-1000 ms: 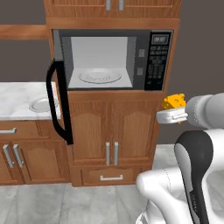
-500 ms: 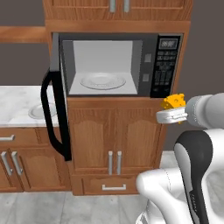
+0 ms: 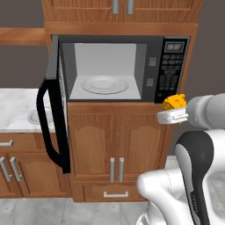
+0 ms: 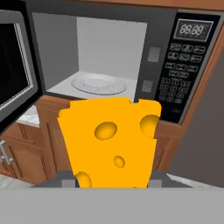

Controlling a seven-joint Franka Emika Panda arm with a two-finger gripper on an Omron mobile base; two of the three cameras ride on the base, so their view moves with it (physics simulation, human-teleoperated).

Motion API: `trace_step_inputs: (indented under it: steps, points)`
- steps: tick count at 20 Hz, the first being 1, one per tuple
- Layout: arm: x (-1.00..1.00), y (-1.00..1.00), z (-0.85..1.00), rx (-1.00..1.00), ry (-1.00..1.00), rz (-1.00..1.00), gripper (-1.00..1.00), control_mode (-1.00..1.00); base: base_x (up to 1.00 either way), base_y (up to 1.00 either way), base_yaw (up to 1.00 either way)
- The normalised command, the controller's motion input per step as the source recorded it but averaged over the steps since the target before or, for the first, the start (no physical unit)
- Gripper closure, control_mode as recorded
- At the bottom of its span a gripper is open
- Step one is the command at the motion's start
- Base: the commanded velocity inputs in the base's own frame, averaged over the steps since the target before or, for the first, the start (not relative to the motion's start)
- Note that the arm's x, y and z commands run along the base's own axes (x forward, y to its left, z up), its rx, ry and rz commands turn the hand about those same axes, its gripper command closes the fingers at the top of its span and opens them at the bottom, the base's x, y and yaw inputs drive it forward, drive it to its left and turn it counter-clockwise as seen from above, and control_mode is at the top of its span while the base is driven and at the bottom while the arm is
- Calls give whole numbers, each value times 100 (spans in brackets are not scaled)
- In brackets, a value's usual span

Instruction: Pick the cheese from the counter and place it in the microwave. Then turn on the microwave.

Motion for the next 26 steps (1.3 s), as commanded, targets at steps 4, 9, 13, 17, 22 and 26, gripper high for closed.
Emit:
trace_step_inputs:
  steps: [4,9,13,17,22,26]
  points:
    - [0,0,0,0,0,0,100,100,43,0,1]
    - [0,0,0,0,0,0,100,100,46,0,0]
    - [0,0,0,0,0,0,100,100,43,1,-1]
    - [0,0,0,0,0,0,100,100,28,5,-9]
    - [0,0,0,0,0,0,100,100,17,3,-17]
    - [0,0,0,0,0,0,100,100,15,6,-21]
